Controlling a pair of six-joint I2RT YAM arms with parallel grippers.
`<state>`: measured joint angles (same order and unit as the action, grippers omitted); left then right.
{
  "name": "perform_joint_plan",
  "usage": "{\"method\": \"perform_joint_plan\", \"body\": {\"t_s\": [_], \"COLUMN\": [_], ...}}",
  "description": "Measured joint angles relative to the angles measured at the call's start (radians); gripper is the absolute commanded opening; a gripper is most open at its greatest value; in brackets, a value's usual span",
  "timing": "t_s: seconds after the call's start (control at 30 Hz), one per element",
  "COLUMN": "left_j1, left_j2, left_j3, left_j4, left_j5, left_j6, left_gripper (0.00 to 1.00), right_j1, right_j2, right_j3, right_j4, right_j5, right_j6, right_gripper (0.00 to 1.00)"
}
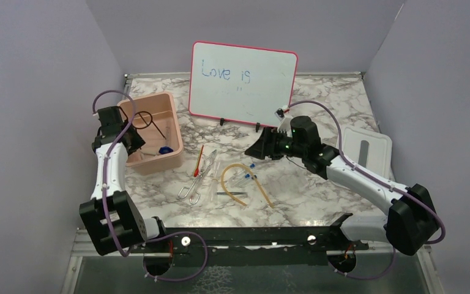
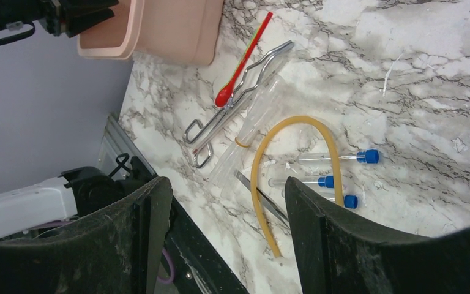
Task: Organize the chemistry lab equipment
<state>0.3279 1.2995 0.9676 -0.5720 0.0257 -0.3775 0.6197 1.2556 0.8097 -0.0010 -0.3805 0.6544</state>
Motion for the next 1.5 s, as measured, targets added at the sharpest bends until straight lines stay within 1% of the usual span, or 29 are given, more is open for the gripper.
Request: {"method": "perform_joint_plan", "body": {"t_s": [0.17, 0.33, 0.47, 0.57, 0.7, 0.8, 0.93, 1.07, 1.17, 1.23, 1.27, 1.33, 1.5], "left_j1": [-0.019, -0.101, -0.189, -0.269, -0.368, -0.451, -0.562, -0.700, -0.823, -0.882, -0.902, -0.936, -0.945], "left_j2": [-0.066, -0.178, -0.244, -0.244, -0.224, -0.230, -0.253, -0.244, -0.227, -0.221, -0.218, -0.196, -0.107], "left_j3": [0.056, 0.122, 0.177, 0.203, 0.203, 0.159, 0.047, -0.043, -0.075, -0.090, -0.094, -0.097, -0.104], "left_j4": [-0.041, -0.062, -0.048, -0.011, 0.010, 0.071, 0.153, 0.193, 0.196, 0.193, 0.190, 0.175, 0.148], "left_j5": [-0.063, -0.048, 0.061, 0.196, 0.340, 0.407, 0.435, 0.404, 0.300, 0.237, 0.209, 0.103, -0.012], "left_j6": [0.005, 0.039, 0.094, 0.140, 0.183, 0.175, 0.131, 0.084, 0.076, 0.074, 0.072, 0.052, 0.014], "left_gripper": [0.41, 0.42, 0.45, 0.46, 0.46, 0.47, 0.49, 0.56, 0.60, 0.62, 0.63, 0.64, 0.65], "right_j1": [0.000, 0.000, 0.000, 0.000, 0.000, 0.000, 0.000, 0.000, 0.000, 0.000, 0.000, 0.000, 0.000], "right_j2": [0.012, 0.042, 0.068, 0.072, 0.071, 0.062, 0.039, 0.010, -0.003, -0.009, -0.013, -0.022, -0.052], "right_j3": [0.003, 0.015, 0.022, 0.022, 0.022, 0.022, 0.020, -0.011, -0.046, -0.068, -0.077, -0.096, -0.139], "right_j4": [-0.001, -0.021, -0.044, -0.062, -0.089, -0.114, -0.129, -0.129, -0.130, -0.132, -0.133, -0.135, -0.133], "right_j5": [0.000, 0.001, 0.006, 0.031, 0.093, 0.153, 0.232, 0.293, 0.318, 0.327, 0.331, 0.337, 0.338], "right_j6": [-0.001, -0.001, -0.001, 0.002, 0.013, 0.024, 0.045, 0.092, 0.134, 0.151, 0.163, 0.180, 0.210], "right_gripper": [0.70, 0.69, 0.69, 0.69, 0.69, 0.69, 0.69, 0.69, 0.69, 0.69, 0.69, 0.69, 0.69]}}
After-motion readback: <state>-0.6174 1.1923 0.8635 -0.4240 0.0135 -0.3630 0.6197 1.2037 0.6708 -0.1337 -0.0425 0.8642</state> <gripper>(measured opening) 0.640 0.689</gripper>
